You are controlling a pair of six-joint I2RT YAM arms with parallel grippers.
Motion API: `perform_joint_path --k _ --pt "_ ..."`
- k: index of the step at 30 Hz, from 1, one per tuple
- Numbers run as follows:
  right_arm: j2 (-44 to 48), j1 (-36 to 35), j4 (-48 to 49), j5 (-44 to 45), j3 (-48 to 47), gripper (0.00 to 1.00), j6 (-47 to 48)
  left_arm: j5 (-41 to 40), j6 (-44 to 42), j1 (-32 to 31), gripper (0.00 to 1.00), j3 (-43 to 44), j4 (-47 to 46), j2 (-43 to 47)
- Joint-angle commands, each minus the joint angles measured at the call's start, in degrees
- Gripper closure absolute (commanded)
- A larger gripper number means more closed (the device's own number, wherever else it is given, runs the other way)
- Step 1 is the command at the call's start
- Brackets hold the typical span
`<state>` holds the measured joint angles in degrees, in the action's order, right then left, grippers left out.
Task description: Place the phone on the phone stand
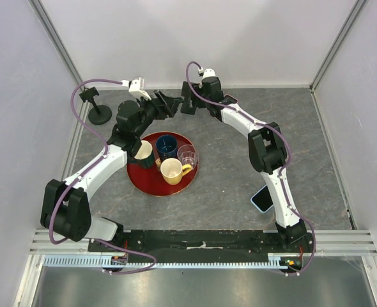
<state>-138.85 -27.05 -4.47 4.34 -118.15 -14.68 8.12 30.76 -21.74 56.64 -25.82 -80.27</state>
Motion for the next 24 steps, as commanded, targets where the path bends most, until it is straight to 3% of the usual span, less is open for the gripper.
perform_joint_path --k 1,16,24 --pt "-1.2 -0.2 -0.2 0.0 -3.4 0.32 1.6 0.8 -1.4 -0.2 0.24 1.8 -2.5 0.1" --pt "-3.2 -0.3 -3.2 -0.6 -5.4 0.32 2.1 1.5 -1.3 -0.2 0.24 2.0 -2.6 -0.3" --pt "-4.1 -0.3 -5.6 1.6 -7.8 0.36 3.7 1.3 -1.4 -0.2 0.24 1.9 -2.6 -0.2"
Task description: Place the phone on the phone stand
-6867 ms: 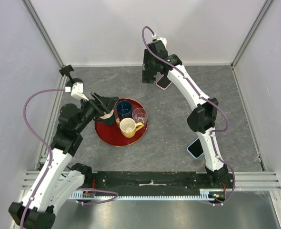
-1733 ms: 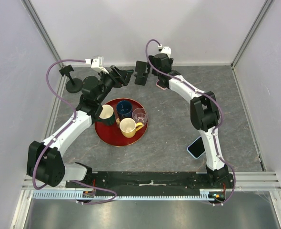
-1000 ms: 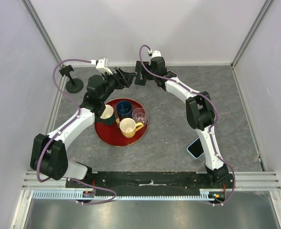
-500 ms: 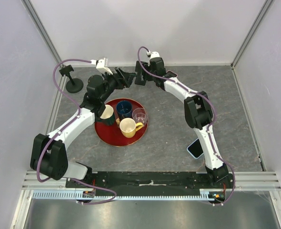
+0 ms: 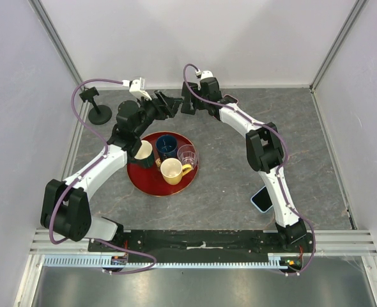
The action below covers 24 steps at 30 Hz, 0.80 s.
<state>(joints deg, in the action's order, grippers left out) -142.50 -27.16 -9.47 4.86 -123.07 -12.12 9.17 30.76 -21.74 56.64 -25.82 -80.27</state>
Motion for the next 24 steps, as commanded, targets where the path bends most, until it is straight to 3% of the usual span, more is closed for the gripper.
perform_joint_path --k 1,17,21,24 --pt "-0.4 -0.3 -0.7 1.4 -3.0 0.37 1.1 0.2 -1.5 -0.3 0.24 1.9 -2.6 -0.2" --pt "1.8 0.4 -1.0 6.6 -1.5 0.40 1.7 0.1 -1.5 -0.2 0.24 1.8 -2.6 -0.1" --pt "4.4 0.4 0.0 4.0 0.1 0.29 1.3 0.1 -1.8 -0.2 0.24 1.7 -2.6 0.2" --pt "8.7 0.4 4.2 4.4 6.3 0.22 0.0 -0.2 -1.9 -0.2 0.24 1.6 -2.5 0.3"
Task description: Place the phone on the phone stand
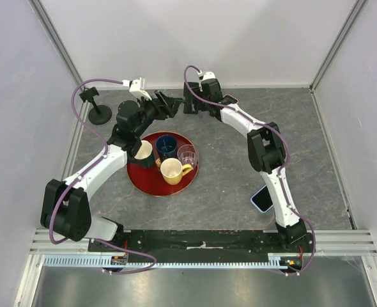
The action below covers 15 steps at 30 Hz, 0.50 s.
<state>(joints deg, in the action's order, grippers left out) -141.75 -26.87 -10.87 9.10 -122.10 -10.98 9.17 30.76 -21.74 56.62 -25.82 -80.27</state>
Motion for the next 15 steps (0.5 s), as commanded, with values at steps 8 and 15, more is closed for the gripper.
perform_joint_path --k 8,15 --pt "13.1 2.1 10.3 11.8 13.6 0.05 -8.2 -0.1 -1.9 -0.2 0.23 1.7 -2.4 0.5" --pt "7.5 4.2 2.1 17.3 6.5 0.02 -14.6 -0.2 -1.8 -0.2 0.23 1.7 -2.3 0.2"
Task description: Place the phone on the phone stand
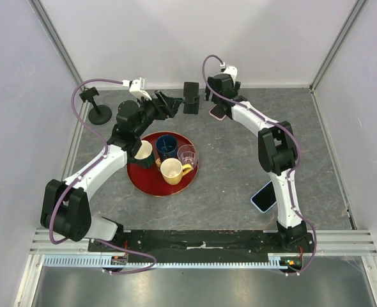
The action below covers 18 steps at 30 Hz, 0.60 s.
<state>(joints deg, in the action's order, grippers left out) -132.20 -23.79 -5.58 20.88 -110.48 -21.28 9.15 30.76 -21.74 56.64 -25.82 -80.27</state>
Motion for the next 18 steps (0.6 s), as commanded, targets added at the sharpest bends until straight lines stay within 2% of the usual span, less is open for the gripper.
perform_joint_path --k 1,13,18 --pt "-3.4 1.1 -3.4 6.1 -6.1 0.02 -4.0 -0.1 -1.8 -0.2 0.23 1.7 -2.4 0.1" --pt "-15.5 0.2 -14.2 7.3 -22.5 0.02 -0.3 0.5 -1.0 -0.2 0.23 1.9 -2.7 -0.9" --pt "-17.4 -0.4 -17.8 9.4 -25.4 0.02 0.7 0.9 -0.8 -0.2 0.23 2.1 -2.8 -1.1"
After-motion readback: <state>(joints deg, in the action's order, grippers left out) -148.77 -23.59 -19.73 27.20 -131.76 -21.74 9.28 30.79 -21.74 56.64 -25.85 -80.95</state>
